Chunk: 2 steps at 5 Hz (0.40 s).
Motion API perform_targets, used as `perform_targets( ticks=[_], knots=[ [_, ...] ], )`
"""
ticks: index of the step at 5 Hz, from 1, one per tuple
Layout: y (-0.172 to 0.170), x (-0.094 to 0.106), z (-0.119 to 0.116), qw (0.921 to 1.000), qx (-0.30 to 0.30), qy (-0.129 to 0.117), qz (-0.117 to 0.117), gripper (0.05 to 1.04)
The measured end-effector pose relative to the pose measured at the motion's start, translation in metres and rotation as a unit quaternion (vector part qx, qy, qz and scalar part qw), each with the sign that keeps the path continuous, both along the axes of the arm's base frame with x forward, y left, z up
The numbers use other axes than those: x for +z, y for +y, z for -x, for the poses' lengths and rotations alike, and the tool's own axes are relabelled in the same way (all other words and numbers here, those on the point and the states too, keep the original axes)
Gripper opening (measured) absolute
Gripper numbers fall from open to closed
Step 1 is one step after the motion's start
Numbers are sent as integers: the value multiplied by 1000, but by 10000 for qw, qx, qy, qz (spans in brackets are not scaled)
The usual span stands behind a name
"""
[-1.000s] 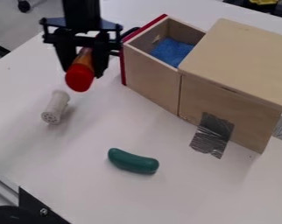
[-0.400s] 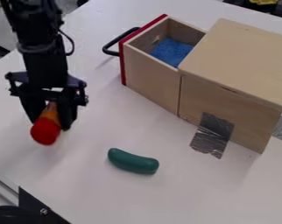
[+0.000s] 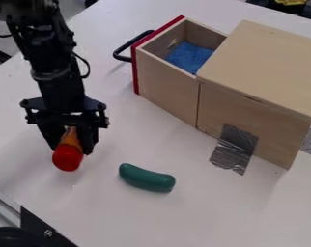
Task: Take the thing out of the drawer and put it on the left side of the table
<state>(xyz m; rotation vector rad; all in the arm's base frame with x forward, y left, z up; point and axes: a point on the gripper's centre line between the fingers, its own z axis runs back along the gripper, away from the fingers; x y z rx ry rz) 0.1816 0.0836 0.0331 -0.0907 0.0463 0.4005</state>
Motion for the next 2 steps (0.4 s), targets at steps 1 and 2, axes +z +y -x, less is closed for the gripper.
perform_targets(
  ticks=[1, 2],
  knots=[
    [-2, -10, -4, 9999, 96, 51, 25, 630],
    [3, -20, -9, 9996, 206, 177, -115, 630]
  ],
)
